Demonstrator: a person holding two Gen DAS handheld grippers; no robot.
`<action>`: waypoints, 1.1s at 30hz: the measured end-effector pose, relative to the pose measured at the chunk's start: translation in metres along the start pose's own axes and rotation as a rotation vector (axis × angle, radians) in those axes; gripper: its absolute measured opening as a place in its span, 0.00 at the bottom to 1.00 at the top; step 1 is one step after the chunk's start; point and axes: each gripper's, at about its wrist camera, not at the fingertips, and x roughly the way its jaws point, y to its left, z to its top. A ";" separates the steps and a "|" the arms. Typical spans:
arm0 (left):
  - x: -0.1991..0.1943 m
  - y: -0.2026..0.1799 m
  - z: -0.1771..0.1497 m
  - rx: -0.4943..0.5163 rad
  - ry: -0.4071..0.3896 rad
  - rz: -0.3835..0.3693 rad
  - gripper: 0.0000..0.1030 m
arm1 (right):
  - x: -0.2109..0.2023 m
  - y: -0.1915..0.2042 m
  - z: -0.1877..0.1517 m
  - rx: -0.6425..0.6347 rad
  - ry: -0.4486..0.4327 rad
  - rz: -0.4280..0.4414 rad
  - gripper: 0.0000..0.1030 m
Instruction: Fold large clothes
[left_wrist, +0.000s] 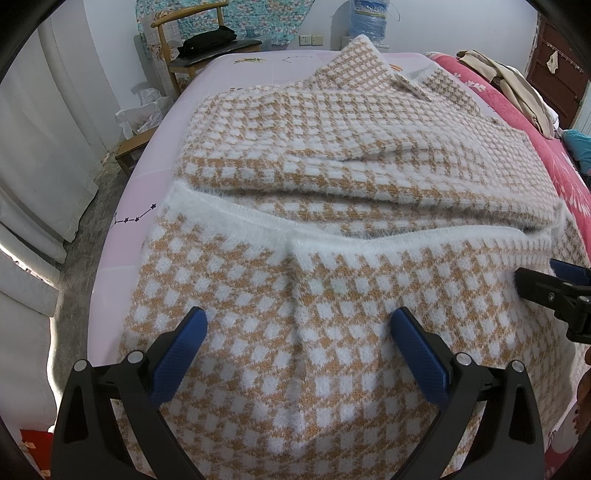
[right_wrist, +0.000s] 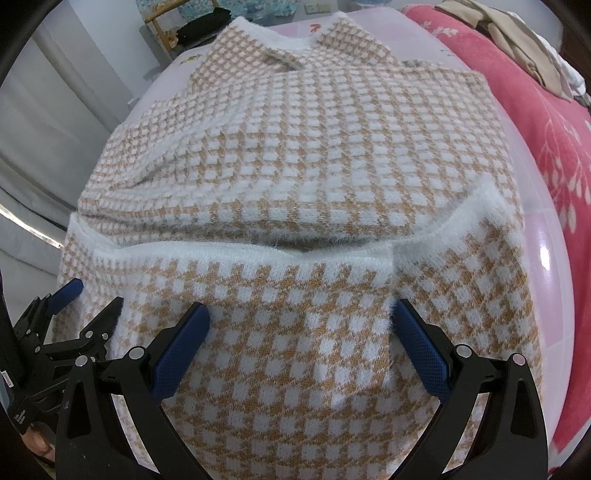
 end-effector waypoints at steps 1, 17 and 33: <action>0.000 0.000 0.000 -0.002 0.001 0.001 0.96 | 0.000 0.000 0.001 -0.001 0.003 0.001 0.92; -0.029 0.013 0.005 0.051 -0.152 -0.057 0.96 | -0.006 -0.023 -0.002 -0.020 -0.013 0.083 0.92; -0.050 0.031 0.196 0.075 -0.337 -0.295 0.88 | -0.093 -0.101 0.125 0.012 -0.244 0.273 0.91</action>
